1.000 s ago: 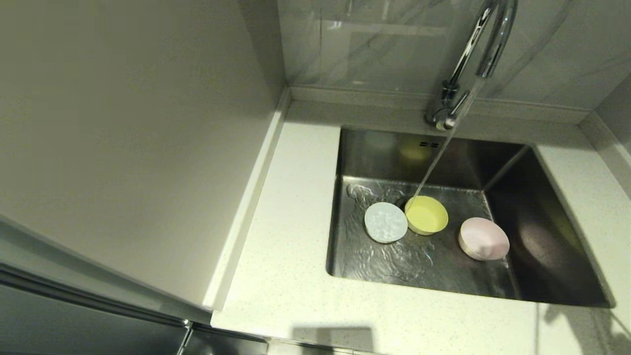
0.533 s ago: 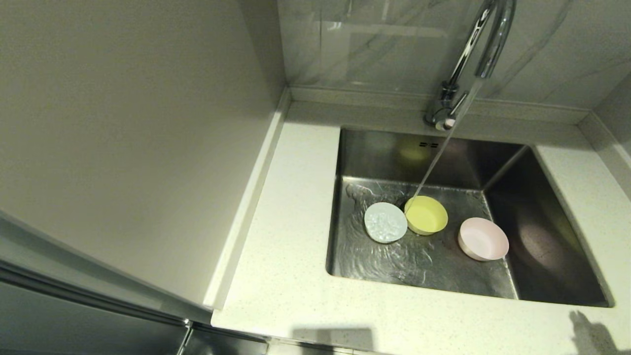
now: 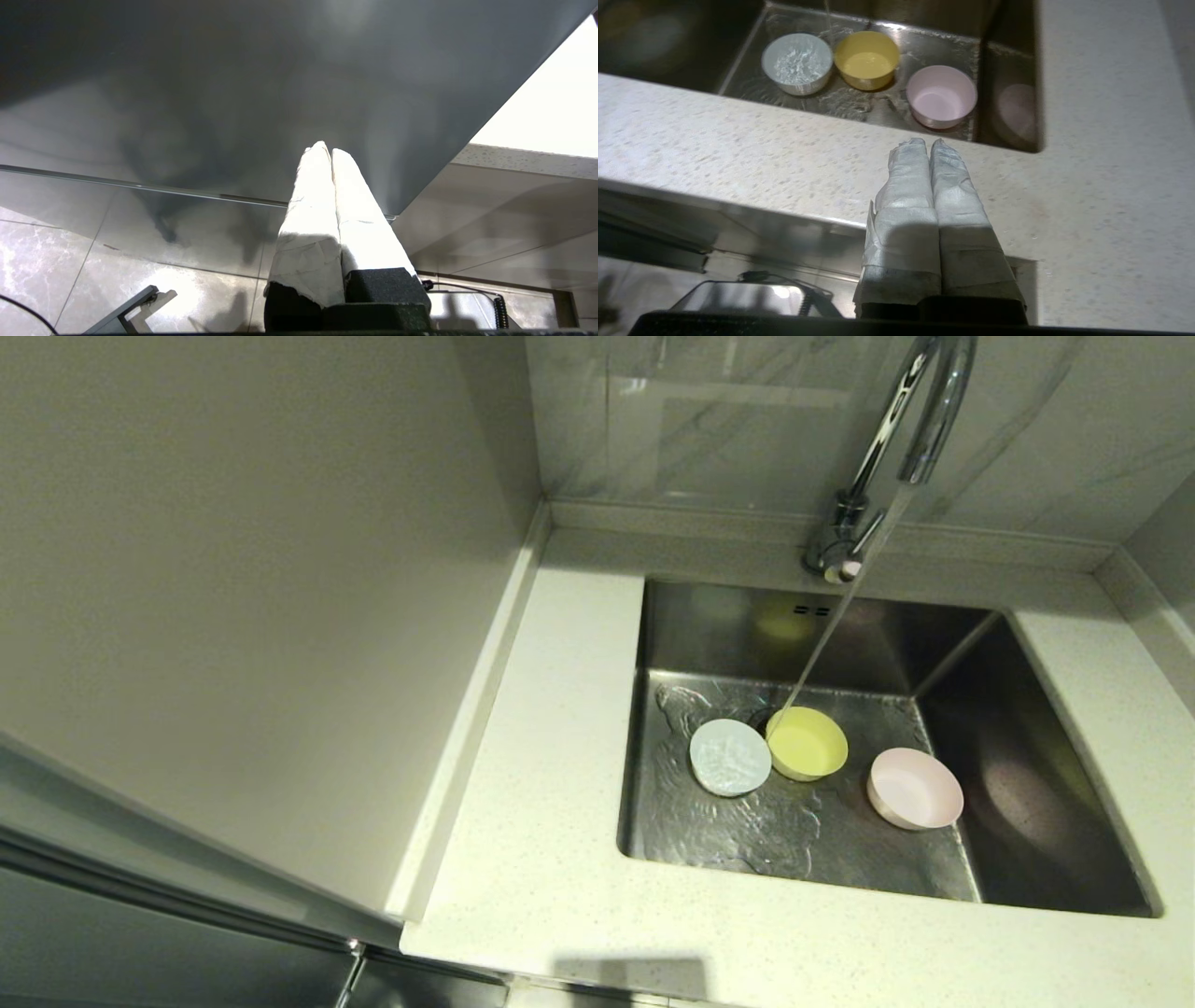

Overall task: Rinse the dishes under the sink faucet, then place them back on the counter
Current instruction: Wait for the water to rinse the bowl

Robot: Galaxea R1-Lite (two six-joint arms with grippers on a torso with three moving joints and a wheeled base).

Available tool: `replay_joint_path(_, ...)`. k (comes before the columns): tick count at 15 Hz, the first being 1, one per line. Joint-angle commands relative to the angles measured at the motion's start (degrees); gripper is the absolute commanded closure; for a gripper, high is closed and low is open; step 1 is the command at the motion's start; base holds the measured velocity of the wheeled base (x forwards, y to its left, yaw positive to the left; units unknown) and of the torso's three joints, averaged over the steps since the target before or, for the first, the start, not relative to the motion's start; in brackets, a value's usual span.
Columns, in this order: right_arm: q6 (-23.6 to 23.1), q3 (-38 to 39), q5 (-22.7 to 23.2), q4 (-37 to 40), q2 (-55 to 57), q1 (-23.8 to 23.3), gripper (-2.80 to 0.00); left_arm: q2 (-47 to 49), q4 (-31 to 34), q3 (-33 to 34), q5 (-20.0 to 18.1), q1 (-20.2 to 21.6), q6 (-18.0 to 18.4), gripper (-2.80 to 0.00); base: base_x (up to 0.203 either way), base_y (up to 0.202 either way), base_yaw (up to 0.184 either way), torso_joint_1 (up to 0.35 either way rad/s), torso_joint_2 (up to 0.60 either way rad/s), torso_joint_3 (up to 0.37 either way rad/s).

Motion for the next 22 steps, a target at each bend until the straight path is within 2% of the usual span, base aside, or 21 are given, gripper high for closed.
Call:
replay_joint_path(1,0.85,2.34,2.23,2.03,-5.63,-0.35,0.00,-0.09,-0.02,0.00,0.03,0.00,-0.03,0.00,0.000,0.000,0.000,0.000,0.00,0.000)
replay_joint_path(3,1.46,2.17,2.83,6.68,-8.55,-0.39,0.00,-0.09,-0.02,0.00,0.03,0.00,-0.03,0.00,0.000,0.000,0.000,0.000,0.00,0.000)
replay_joint_path(22,1.62,2.23,2.91,6.65,-9.12,-0.39,0.00,-0.09,-0.02,0.00,0.03,0.00,-0.03,0.00,0.000,0.000,0.000,0.000,0.00,0.000)
